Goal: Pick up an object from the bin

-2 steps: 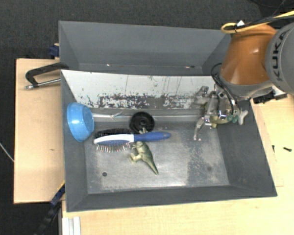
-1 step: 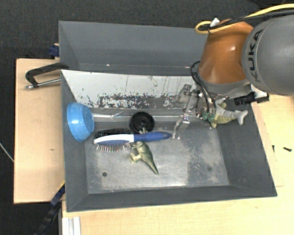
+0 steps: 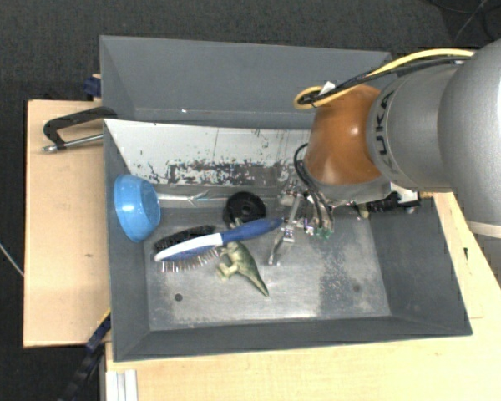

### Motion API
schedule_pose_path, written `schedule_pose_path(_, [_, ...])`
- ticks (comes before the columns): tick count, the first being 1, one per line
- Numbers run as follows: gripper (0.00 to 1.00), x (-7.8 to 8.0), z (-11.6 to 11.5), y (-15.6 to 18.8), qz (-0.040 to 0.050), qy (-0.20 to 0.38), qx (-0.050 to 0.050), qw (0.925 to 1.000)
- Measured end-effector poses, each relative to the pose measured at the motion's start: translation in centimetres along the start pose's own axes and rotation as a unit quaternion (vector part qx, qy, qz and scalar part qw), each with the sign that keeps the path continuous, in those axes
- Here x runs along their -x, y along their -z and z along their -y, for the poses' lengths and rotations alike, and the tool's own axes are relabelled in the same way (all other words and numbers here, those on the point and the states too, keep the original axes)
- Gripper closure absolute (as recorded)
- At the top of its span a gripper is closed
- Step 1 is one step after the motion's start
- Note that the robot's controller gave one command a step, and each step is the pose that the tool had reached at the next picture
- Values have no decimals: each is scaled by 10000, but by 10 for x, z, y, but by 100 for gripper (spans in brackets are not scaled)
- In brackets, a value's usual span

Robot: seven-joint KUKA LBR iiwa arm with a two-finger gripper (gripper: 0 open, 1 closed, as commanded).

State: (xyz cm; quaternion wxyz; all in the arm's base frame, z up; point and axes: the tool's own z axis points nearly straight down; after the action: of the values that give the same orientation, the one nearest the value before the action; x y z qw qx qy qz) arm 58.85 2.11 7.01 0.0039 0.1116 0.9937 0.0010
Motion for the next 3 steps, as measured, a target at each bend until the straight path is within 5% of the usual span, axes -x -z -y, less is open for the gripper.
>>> schedule_pose_path(1, [0, -24, -84, 4, 33, 91, 1, 10000])
schedule_pose_path(2, [100, -19, -81, 7, 100, 73, 9, 9999])
schedule_pose_path(3, [100, -13, -56, 119, 19, 230, 5, 9997])
